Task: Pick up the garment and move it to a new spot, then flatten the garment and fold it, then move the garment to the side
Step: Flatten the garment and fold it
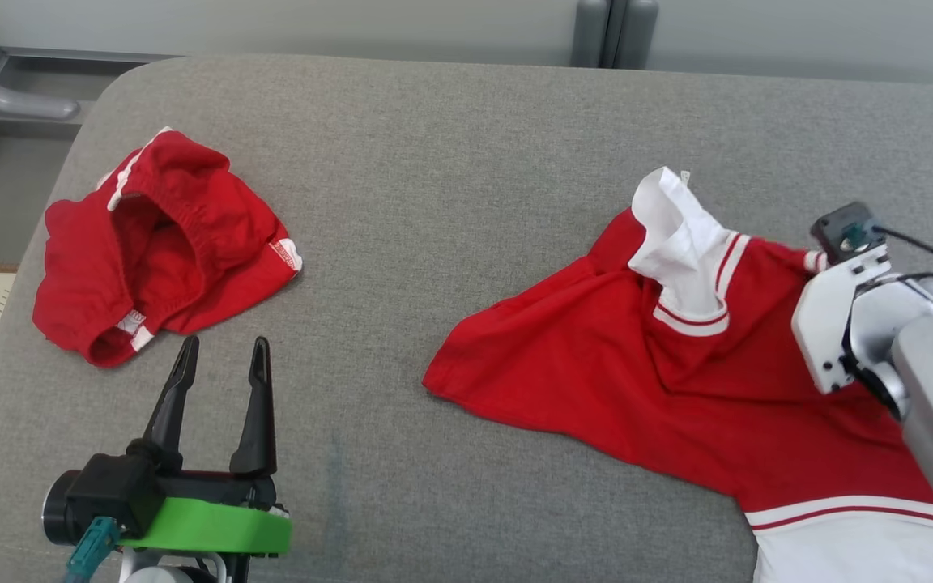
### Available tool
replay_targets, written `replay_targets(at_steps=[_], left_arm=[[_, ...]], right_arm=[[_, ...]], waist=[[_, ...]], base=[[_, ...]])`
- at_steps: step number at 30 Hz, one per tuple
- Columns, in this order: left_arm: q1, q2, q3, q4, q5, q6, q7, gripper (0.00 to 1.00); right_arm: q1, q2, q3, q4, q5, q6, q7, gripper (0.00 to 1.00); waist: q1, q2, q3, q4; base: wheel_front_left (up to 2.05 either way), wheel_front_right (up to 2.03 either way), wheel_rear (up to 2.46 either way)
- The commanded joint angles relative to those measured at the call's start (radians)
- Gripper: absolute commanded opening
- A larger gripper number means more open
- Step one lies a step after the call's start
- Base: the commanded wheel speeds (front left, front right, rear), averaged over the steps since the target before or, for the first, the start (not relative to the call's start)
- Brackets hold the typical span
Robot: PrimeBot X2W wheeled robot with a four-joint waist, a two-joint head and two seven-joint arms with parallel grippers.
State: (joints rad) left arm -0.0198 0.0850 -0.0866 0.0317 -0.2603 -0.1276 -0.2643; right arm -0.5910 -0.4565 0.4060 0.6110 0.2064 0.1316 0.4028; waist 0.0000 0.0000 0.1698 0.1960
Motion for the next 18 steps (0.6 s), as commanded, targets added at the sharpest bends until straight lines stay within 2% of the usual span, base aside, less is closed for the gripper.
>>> replay_targets(at_steps=[1,9,18], left_arm=[[-0.017,0.01,0.0,-0.006,0.002,-0.003,0.0,1.0],[-0.043,0.023,-0.032,-0.027,0.004,-0.003,0.0,1.0],[-0.08,0.024,-0.076,-0.045,-0.004,-0.003,0.0,1.0]], right_arm=[[-0.033,0.0,-0.021,0.019,-0.023,-0.002,-0.022,0.0],[-0.23,0.016,-0.167,0.126,-0.095,-0.002,-0.148,0.0],[-0.408,0.003,-0.386,0.246,-0.245,-0.002,-0.294,0.0]], waist=[[0.0,0.0,0.01,-0.002],[0.0,0.0,0.075,0.015],[0.0,0.0,0.147,0.086]], base=[[0.0,0.0,0.0],[0.0,0.0,0.0],[0.0,0.0,0.0]])
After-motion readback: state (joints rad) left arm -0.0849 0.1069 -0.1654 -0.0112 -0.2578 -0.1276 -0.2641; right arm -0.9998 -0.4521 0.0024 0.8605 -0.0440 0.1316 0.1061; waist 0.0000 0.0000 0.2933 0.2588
